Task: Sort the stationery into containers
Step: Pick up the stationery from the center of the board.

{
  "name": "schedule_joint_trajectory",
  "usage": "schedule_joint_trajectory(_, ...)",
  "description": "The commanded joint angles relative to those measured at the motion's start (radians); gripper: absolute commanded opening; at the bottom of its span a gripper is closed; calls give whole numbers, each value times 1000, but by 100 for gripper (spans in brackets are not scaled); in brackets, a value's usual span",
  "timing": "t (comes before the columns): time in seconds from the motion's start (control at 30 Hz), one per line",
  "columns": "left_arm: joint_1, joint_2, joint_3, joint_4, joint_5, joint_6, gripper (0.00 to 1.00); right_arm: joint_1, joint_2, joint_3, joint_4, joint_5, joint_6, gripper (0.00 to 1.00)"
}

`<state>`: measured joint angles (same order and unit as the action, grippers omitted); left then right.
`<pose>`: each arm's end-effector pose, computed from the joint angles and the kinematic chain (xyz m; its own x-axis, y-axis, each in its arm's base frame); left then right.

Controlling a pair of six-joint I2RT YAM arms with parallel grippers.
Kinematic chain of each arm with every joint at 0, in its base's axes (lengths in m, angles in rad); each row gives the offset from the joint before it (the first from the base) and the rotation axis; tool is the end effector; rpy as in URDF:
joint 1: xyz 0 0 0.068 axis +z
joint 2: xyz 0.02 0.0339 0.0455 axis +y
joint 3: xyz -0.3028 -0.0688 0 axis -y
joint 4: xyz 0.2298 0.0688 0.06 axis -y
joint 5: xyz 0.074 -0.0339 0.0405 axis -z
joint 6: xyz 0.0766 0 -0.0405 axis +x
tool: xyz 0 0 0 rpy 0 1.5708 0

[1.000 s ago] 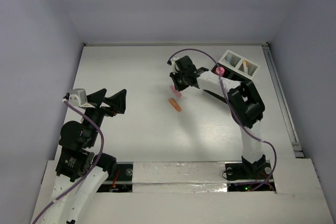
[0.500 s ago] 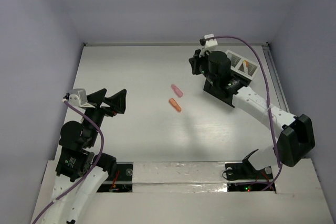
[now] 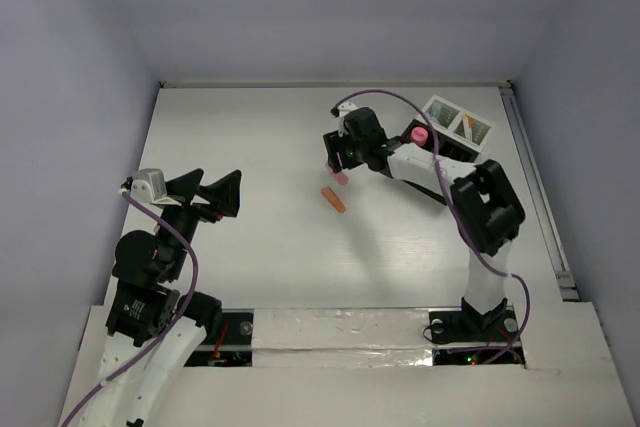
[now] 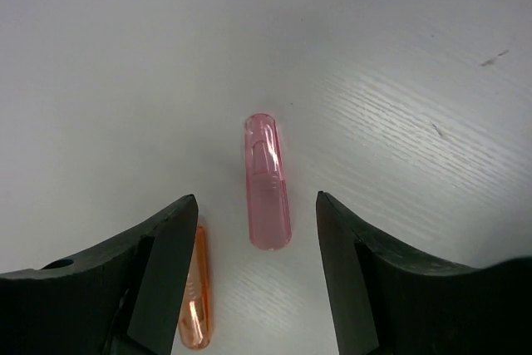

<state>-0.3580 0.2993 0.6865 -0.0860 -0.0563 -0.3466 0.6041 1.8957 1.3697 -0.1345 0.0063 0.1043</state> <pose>0.0619 -0.0186 0.3898 0.1596 -0.4218 -0.8925 0.3761 0.8619 -0.3401 0.3825 0.2634 0.2446 -0.5609 -0.2606 -0.7858 -0.5083 0.8576 0.0784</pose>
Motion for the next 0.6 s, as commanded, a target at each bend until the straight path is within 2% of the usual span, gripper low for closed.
schedule_joint_trajectory(0.0,5,14,-2,60,13,-5,99,10,89,110,-89,-49,-29,65)
schedule_joint_trajectory(0.2,14,12,-2,60,13,-5,99,19,254,238,-181,-31,-52,66)
schedule_joint_trajectory(0.23,14,14,-2,60,13,-5,99,31,273,252,-195,-13,-58,63)
schedule_joint_trajectory(0.3,14,12,-2,60,12,-3,99,43,318,281,-229,103,-77,55)
schedule_joint_trajectory(0.33,14,12,-2,58,13,-3,99,55,322,284,-232,133,-83,40)
schedule_joint_trajectory(0.37,14,14,-2,58,12,-5,99,65,325,282,-232,153,-86,31)
schedule_joint_trajectory(0.4,14,12,-1,58,13,-3,99,65,324,276,-225,165,-84,27)
schedule_joint_trajectory(0.43,14,14,-1,60,15,-3,99,65,307,267,-217,172,-84,16)
schedule_joint_trajectory(0.53,14,14,-2,60,13,-3,99,65,251,217,-137,201,-61,6)
schedule_joint_trajectory(0.57,14,12,-1,60,13,-3,99,65,197,201,-110,216,-42,6)
